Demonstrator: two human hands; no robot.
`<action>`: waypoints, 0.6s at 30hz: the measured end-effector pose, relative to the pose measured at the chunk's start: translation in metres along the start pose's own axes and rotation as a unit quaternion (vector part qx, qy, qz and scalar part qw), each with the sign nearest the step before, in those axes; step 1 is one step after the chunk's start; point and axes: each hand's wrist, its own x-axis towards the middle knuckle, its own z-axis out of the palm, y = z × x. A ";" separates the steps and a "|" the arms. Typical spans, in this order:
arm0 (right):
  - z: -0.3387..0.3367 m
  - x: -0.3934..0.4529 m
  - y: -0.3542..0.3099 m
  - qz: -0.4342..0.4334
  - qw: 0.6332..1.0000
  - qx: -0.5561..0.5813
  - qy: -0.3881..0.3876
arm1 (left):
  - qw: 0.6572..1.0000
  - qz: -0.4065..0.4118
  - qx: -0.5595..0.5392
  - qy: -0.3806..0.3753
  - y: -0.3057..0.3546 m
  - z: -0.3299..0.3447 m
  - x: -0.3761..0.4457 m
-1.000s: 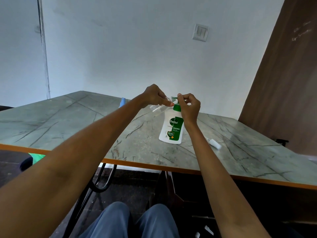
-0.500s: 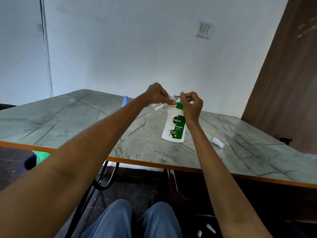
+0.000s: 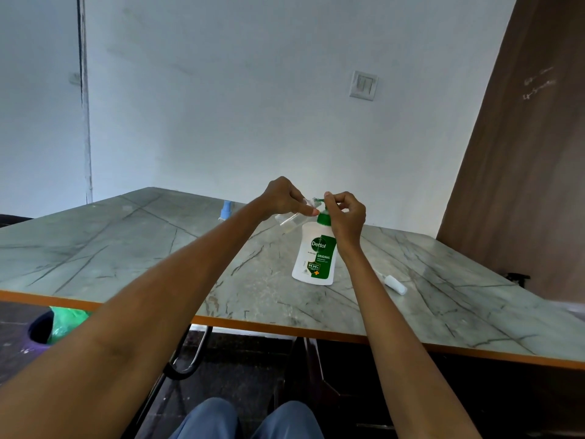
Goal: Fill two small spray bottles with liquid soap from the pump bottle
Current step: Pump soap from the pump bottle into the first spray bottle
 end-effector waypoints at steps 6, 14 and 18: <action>-0.002 -0.001 0.000 -0.015 1.000 0.010 -0.012 | 1.000 -0.006 -0.004 -0.003 -0.002 0.000 -0.003; -0.005 0.000 0.000 -0.002 1.000 -0.002 -0.016 | 1.000 -0.005 -0.001 0.009 0.000 0.003 -0.003; -0.002 0.000 -0.003 -0.007 1.000 -0.004 -0.006 | 1.000 -0.005 0.009 0.009 0.002 0.000 0.000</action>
